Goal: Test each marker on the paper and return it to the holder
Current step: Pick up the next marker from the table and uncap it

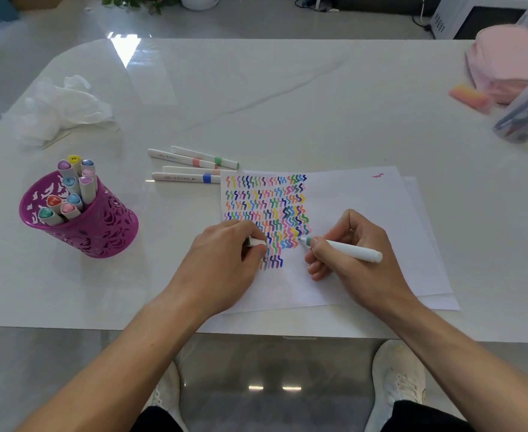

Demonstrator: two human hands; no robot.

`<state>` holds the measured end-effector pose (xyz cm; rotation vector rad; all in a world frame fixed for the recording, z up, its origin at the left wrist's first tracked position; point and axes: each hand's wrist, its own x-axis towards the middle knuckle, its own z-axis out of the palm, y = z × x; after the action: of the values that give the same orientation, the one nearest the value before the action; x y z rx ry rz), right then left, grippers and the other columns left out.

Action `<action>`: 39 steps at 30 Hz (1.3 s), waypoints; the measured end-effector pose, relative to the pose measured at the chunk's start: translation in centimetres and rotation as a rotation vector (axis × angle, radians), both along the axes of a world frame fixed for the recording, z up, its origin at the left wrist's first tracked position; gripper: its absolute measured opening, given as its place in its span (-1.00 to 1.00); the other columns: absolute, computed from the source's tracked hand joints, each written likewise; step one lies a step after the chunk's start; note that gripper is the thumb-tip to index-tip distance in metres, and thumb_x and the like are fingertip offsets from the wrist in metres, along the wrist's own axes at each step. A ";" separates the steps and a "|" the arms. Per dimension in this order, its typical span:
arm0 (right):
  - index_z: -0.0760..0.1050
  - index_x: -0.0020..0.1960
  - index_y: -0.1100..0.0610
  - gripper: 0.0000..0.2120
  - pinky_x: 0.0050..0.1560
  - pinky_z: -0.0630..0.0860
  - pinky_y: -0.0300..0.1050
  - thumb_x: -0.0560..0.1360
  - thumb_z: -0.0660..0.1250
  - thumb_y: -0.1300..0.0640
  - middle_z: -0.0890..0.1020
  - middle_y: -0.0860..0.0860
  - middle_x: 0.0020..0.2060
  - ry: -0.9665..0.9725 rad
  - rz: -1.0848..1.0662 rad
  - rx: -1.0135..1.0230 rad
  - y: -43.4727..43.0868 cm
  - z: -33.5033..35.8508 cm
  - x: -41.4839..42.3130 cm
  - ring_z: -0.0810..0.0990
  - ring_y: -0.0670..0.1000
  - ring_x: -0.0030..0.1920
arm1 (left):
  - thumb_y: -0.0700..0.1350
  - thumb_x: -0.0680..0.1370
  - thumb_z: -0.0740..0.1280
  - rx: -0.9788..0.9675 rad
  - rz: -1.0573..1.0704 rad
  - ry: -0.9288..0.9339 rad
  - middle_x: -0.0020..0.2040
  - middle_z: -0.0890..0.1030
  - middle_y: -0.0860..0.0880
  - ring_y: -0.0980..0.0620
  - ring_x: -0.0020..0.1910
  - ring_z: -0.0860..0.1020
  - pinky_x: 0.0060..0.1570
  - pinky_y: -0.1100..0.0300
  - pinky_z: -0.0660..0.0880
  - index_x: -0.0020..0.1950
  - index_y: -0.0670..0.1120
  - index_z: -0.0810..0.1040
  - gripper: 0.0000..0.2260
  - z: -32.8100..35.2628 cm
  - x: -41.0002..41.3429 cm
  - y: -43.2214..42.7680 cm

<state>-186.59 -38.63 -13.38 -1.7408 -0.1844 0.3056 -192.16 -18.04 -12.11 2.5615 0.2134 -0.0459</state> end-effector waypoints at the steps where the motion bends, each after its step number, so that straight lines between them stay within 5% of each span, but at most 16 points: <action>1: 0.39 -0.16 0.30 -0.76 -0.33 0.64 0.06 0.55 0.44 0.28 0.71 0.18 -0.34 -0.002 0.001 -0.002 0.0 -0.1 0.0 0.70 0.20 -0.37 | 0.05 0.63 0.30 0.000 0.000 0.004 0.03 0.57 0.15 0.14 -0.04 0.52 -0.22 0.39 0.38 0.14 0.07 0.58 -0.86 0.0 0.0 0.0; 12: 0.43 -0.18 0.27 -0.77 -0.33 0.63 0.03 0.55 0.45 0.25 0.71 0.14 -0.35 -0.006 0.023 -0.061 0.2 0.0 0.0 0.71 0.15 -0.37 | 0.05 0.62 0.31 -0.008 -0.004 0.019 0.03 0.58 0.12 0.11 -0.05 0.53 -0.16 0.30 0.48 0.14 0.07 0.56 -0.86 0.3 0.0 -0.1; 15: 0.43 -0.20 0.25 -0.76 -0.35 0.62 0.03 0.54 0.46 0.26 0.70 0.15 -0.37 0.007 0.018 -0.069 0.1 0.1 0.1 0.70 0.15 -0.38 | 0.03 0.62 0.32 -0.009 0.006 0.013 -0.04 0.57 0.14 0.14 -0.12 0.51 -0.24 0.38 0.36 0.13 0.06 0.57 -0.87 0.2 0.0 -0.1; 27: 0.41 -0.24 0.23 -0.73 -0.50 0.43 -0.27 0.48 0.49 0.25 0.68 0.12 -0.42 0.000 -0.021 -0.165 0.5 0.6 -0.2 0.65 0.03 -0.45 | 0.02 0.61 0.34 -0.029 0.027 0.023 -0.07 0.57 0.15 0.16 -0.15 0.50 -0.28 0.37 0.32 0.08 0.07 0.58 -0.91 0.3 0.1 -0.1; 39: 0.41 -0.15 0.23 -0.81 -0.49 0.44 -0.11 0.56 0.40 0.31 0.66 0.24 -0.37 0.074 -0.108 0.115 0.0 0.8 0.2 0.59 0.17 -0.46 | 0.02 0.61 0.33 -0.042 0.022 0.053 -0.04 0.58 0.17 0.19 -0.14 0.51 -0.23 0.35 0.39 0.05 0.08 0.58 -0.93 0.6 0.2 0.0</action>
<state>-186.43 -38.68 -12.55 -1.6162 -0.0526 0.2748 -191.93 -18.03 -11.56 2.5172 0.2579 -0.1093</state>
